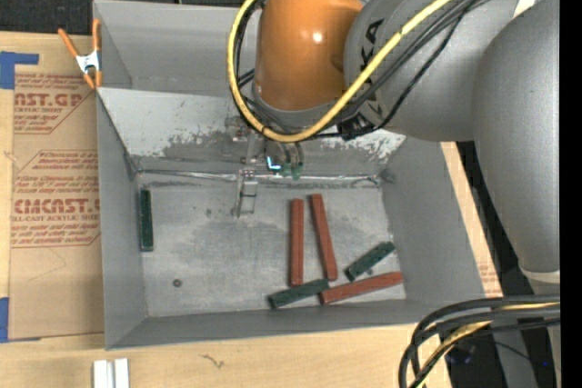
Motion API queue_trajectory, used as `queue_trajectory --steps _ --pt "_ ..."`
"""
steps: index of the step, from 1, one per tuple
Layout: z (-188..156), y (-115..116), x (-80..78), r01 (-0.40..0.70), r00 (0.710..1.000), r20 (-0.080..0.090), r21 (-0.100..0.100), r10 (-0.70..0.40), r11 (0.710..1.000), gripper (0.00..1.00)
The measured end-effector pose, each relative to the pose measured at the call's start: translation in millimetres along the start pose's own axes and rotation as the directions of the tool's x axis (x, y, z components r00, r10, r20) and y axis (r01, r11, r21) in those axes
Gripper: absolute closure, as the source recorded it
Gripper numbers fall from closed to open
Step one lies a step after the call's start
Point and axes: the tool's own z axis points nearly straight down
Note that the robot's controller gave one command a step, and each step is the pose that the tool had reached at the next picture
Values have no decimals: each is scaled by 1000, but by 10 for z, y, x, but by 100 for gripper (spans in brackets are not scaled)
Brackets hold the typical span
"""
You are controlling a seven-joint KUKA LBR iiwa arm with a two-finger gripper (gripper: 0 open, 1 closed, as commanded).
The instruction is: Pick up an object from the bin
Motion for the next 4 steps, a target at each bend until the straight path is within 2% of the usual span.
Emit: queue_trajectory --steps 1,2,3,4 --pt "488 -870 99 -68 998 2 3 68 998 0" --pt "810 -1477 831 37 999 -2 3 -37 999 0" --pt "193 -2312 947 -43 999 12 4 43 999 0" --pt "1346 -2621 1070 22 1000 9 0 -22 1000 0"
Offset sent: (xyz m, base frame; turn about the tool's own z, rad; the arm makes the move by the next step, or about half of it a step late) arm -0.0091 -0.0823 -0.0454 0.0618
